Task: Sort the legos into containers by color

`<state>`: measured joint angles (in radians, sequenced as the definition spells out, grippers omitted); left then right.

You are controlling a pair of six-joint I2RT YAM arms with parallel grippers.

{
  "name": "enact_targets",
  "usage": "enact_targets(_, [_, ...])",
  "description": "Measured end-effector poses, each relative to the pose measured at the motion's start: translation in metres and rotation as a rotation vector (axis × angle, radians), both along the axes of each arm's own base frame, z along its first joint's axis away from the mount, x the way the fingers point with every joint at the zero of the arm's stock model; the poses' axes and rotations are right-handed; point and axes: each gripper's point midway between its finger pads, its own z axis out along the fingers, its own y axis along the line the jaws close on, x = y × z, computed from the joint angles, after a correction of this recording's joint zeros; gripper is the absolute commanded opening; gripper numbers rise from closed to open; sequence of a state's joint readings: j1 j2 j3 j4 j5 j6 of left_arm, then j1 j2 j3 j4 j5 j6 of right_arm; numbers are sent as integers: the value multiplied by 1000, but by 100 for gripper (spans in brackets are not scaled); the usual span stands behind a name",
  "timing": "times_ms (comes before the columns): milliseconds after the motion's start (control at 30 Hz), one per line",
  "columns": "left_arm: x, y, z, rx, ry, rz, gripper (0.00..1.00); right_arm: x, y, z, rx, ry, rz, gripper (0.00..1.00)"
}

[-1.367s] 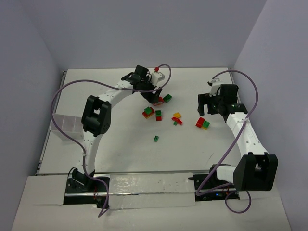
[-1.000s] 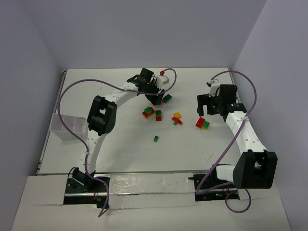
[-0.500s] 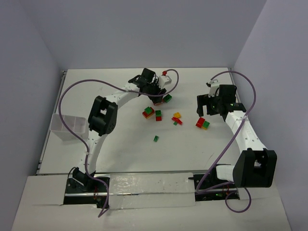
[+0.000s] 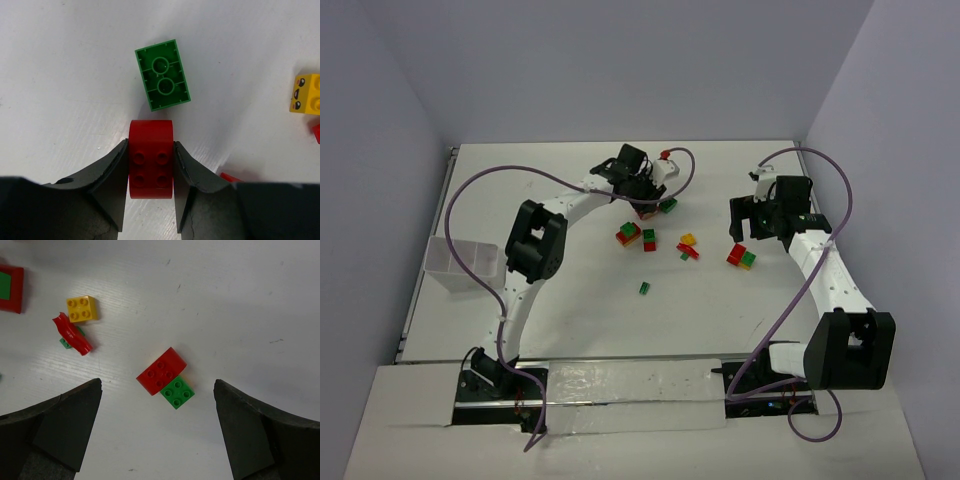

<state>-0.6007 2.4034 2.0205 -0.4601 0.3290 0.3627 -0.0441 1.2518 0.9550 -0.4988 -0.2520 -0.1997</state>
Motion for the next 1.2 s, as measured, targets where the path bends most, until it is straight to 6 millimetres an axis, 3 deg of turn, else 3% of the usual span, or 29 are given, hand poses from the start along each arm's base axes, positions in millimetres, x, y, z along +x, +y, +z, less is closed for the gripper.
enact_targets(167, [3, 14, 3, 45, -16, 75, 0, 0, 1, 0, 3, 0, 2, 100])
enact_targets(267, [-13, 38, 14, 85, 15, 148, 0, 0, 3, 0, 12, -1, 10, 100])
enact_targets(367, [-30, 68, 54, 85, 23, 232, 0, 0, 5, 1, 25, 0, 17, 100])
enact_targets(433, [-37, 93, 100, 48, -6, 299, 0, -1, 7, 1, 31, 0, 19, 100])
enact_targets(500, [-39, 122, 151, -22, -60, 374, 0, -1, 8, 1, 38, 0, 22, 100])
enact_targets(600, [-50, 196, 215, -102, -133, 536, 0, -1, 10, 2, 49, -1, 27, 100])
enact_targets(700, [-68, 281, 243, -111, -193, 744, 0, -1, 12, 2, 60, -1, 29, 100])
enact_targets(800, [-95, 338, 234, -73, -175, 898, 0, 0, 16, 2, 69, -1, 38, 100])
enact_targets(1033, [-140, 424, 171, 56, 1, 1135, 0, 2, 25, -1, 82, 7, 59, 100])
enact_targets(1200, [-160, 476, 164, 98, 31, 1238, 0, 5, 26, -3, 87, 6, 58, 100])
